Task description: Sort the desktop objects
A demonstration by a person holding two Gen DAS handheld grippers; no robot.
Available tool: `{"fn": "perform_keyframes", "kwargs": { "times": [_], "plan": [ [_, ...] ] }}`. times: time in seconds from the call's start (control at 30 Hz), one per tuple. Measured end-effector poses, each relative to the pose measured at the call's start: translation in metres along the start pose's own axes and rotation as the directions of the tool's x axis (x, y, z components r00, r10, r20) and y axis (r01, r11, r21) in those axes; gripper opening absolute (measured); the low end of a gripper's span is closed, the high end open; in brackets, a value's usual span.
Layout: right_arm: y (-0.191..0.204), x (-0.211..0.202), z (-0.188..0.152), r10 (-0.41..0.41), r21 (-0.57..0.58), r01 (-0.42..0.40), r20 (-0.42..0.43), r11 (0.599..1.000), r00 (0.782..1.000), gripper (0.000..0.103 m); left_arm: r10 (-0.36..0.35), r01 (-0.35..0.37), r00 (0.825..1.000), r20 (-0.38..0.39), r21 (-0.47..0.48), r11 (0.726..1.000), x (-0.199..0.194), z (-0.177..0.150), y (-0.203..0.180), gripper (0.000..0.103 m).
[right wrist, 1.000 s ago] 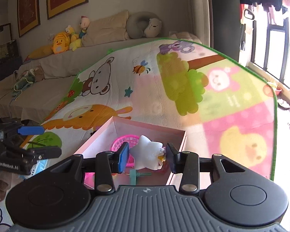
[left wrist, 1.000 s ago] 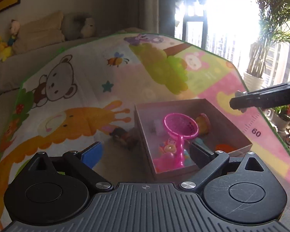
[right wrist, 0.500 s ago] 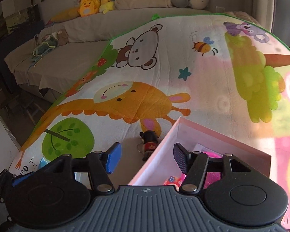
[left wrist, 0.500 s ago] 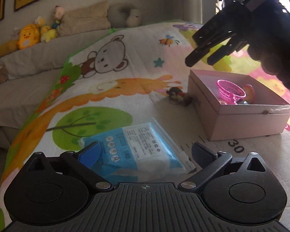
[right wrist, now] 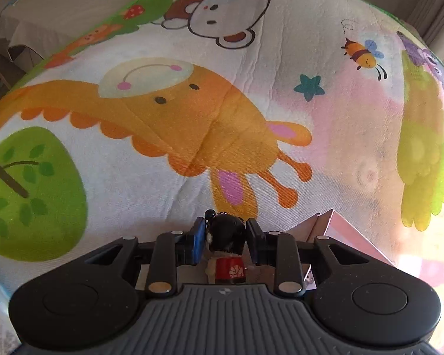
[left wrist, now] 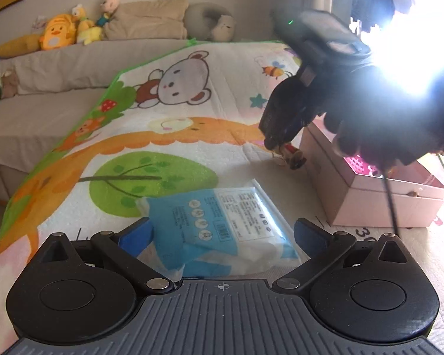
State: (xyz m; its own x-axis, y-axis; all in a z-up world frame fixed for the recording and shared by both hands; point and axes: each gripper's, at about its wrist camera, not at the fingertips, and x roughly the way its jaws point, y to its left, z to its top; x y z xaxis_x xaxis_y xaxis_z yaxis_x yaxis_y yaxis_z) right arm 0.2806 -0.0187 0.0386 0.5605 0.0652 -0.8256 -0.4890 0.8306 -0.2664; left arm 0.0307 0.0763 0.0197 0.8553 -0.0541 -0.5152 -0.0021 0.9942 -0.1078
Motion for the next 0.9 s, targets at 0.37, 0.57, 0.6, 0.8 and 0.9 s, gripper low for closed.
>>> {"fn": "perform_keyframes", "kwargs": {
  "times": [0.37,0.57,0.6,0.8,0.9],
  "plan": [
    [-0.04,-0.153,-0.127,0.336,0.141,-0.362,0.179,0.922,0.925,0.029,-0.007,0.006,0.999,-0.046,-0.008,1.0,0.009,-0.002,-0.003,0.103],
    [-0.064,-0.148,-0.214,0.261,0.266,-0.295,0.156,0.918,0.953,0.029,-0.229,0.239,0.967,-0.111,0.079,0.968,-0.001,-0.011,-0.042,0.103],
    [-0.068,-0.145,-0.223,0.232,0.291,-0.271,0.16,0.918,0.959,0.029,-0.265,0.278,0.957,-0.119,0.112,0.954,-0.006,-0.015,-0.052,0.103],
    [-0.087,-0.138,-0.259,0.153,0.387,-0.224,0.206,0.895,0.967,0.044,-0.101,0.101,0.995,-0.015,0.268,0.958,-0.022,-0.014,-0.078,0.103],
    [-0.086,-0.137,-0.274,0.132,0.39,-0.212,0.221,0.896,0.966,0.053,-0.013,0.007,1.0,0.013,0.359,0.933,-0.007,-0.002,-0.079,0.103]
  ]
}}
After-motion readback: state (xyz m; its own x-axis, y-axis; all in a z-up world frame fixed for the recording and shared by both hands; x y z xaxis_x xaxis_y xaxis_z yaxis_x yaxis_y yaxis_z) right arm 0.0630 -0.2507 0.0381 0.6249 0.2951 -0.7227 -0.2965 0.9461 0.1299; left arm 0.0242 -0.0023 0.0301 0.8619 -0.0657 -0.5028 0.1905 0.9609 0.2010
